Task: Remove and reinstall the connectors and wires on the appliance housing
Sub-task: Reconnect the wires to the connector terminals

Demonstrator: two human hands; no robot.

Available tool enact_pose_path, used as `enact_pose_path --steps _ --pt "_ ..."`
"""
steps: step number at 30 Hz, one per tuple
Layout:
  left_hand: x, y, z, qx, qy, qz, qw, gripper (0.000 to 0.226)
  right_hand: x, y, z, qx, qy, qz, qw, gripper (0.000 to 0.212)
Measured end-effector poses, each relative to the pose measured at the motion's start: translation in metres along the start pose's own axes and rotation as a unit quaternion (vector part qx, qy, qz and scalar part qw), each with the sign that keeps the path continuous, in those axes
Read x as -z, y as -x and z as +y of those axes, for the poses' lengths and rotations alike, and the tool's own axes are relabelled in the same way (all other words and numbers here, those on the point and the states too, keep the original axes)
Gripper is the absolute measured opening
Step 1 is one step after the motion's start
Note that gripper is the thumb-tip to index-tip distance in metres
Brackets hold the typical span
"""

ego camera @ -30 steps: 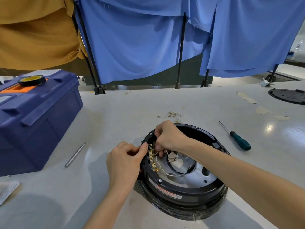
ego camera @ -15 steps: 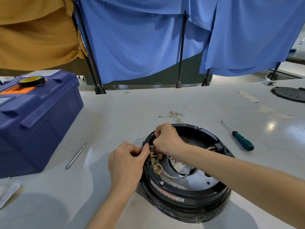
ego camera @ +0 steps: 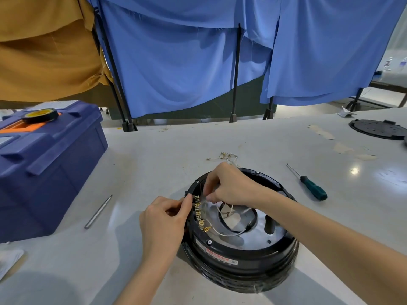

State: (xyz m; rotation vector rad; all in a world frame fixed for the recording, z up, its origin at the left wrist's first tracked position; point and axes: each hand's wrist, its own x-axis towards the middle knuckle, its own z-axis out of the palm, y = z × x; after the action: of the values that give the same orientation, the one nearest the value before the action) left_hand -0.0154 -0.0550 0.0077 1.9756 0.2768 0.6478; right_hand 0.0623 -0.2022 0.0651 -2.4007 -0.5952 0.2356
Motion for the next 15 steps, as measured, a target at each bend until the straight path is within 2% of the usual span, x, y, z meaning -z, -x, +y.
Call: enact_pose_path --steps 2,6,15 --pt "0.002 0.004 0.001 0.014 0.03 -0.014 0.999 0.011 0.0 0.006 -0.001 0.032 0.043 -0.005 0.999 0.006" --pt "0.006 0.007 0.003 0.036 0.061 -0.02 0.997 0.012 -0.015 0.011 0.001 0.054 0.048 -0.031 0.997 0.011" --pt "0.005 0.009 0.009 0.022 0.024 0.009 0.999 0.013 -0.013 0.009 0.006 0.067 0.043 -0.039 0.996 0.01"
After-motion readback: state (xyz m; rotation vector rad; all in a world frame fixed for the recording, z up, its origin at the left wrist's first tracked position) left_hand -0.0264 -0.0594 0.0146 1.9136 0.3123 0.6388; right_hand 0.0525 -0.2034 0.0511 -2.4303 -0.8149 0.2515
